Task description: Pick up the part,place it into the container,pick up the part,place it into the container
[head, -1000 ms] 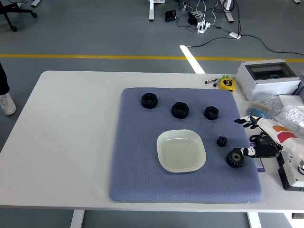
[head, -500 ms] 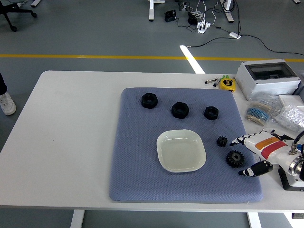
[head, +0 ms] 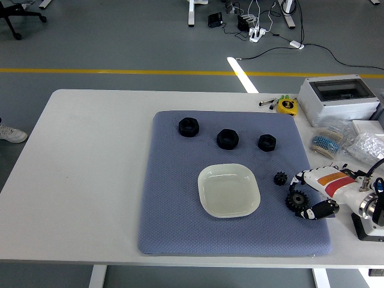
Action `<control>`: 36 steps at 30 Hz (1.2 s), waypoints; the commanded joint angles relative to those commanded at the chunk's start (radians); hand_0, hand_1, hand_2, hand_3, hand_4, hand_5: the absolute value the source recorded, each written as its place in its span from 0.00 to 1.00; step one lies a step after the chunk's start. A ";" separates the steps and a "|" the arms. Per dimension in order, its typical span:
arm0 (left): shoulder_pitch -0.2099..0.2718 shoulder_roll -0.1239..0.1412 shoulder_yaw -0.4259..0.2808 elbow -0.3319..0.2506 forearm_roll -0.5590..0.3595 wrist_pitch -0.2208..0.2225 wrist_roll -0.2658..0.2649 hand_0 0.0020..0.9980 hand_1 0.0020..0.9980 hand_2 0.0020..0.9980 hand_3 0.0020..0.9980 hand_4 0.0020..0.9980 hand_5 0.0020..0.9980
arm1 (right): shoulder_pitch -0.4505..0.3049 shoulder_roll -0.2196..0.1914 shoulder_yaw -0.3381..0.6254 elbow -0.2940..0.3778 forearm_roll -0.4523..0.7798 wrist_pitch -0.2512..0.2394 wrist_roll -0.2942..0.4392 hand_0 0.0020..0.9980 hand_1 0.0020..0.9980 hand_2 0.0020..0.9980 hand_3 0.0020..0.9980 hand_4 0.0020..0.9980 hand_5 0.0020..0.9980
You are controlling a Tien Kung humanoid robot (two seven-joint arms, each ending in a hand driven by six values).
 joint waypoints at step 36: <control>-0.005 0.007 0.035 0.000 0.011 0.002 0.006 0.75 0.77 0.82 0.59 0.71 0.66 | 0.024 -0.003 -0.002 -0.002 0.057 0.004 0.008 0.26 0.42 0.48 0.51 0.69 0.32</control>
